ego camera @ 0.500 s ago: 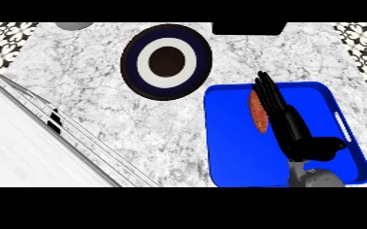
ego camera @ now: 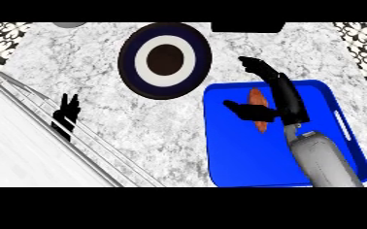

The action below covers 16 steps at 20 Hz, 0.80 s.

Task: Pick the sweet potato from the tray and place it in the plate

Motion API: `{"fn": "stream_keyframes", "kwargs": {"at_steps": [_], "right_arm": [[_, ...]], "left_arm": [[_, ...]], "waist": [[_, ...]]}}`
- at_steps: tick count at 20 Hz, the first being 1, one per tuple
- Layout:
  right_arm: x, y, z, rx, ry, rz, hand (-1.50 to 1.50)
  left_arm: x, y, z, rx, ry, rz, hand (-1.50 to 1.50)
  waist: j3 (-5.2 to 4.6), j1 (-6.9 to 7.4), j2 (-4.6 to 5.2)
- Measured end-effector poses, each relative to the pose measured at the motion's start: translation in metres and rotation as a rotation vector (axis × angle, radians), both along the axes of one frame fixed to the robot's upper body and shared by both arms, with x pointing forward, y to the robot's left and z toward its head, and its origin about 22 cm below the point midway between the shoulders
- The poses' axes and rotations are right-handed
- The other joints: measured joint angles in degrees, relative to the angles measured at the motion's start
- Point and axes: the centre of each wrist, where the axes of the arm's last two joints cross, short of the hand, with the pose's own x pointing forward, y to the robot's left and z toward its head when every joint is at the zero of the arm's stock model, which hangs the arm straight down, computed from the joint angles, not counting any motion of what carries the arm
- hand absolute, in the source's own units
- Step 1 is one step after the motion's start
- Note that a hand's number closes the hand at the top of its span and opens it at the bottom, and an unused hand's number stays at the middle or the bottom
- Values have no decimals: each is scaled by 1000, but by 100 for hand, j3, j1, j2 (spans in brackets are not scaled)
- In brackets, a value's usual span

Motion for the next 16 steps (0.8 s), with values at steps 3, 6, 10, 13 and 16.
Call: {"fn": "stream_keyframes", "kwargs": {"at_steps": [3, 6, 10, 13, 16], "right_arm": [[1, 15, -22, 1, 61, -108, -150], [0, 30, -40, -36, 73, -141, -150], [-3, 29, -49, -163, 31, -173, -150], [-1, 27, -37, -239, -32, -197, -150], [5, 20, -12, -299, -63, -216, -150]], "left_arm": [[9, -1, 6, -23, 20, -28, 0], [13, 2, 11, -25, 20, -55, 0], [12, 6, 13, -24, 21, -52, 0], [11, 10, 15, -24, 19, -45, 0], [9, 12, 13, -22, 26, -47, 0]], "waist": [[27, -16, 52], [42, 0, 70], [27, -42, 59], [19, -97, 45], [5, -140, 30]]}}
